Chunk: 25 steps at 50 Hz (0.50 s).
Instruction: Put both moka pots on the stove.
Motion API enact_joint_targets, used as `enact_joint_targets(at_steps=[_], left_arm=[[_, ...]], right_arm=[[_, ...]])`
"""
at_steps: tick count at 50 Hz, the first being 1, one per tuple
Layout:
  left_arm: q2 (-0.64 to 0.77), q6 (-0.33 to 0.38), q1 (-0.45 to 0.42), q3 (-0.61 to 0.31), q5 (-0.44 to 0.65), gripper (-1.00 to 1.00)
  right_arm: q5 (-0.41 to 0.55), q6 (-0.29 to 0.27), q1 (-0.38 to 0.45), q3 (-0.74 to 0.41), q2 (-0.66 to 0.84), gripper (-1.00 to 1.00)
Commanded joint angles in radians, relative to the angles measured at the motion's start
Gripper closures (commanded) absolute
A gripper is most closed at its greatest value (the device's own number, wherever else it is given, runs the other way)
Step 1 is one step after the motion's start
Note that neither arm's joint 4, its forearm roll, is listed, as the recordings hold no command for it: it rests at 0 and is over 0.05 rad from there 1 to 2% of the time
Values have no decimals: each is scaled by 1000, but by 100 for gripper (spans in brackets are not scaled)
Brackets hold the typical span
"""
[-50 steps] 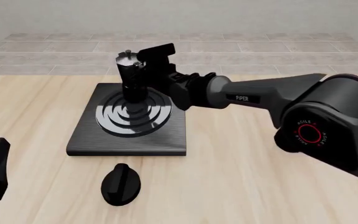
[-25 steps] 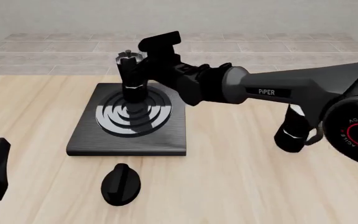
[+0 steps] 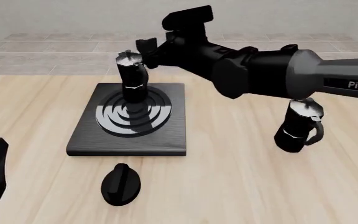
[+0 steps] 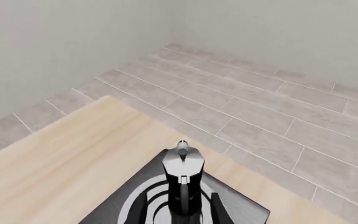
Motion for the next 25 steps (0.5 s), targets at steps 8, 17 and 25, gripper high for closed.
enact_joint_targets(at_steps=[8, 17, 25], left_arm=[[-37, -2, 7, -4, 31, -100], [-33, -16, 10, -8, 30, -100], [-10, -16, 6, -10, 16, -100]], right_arm=[[20, 4, -65, 281, -357, -100], [40, -2, -93, 407, -502, -100], [56, 4, -152, 513, -636, -100]])
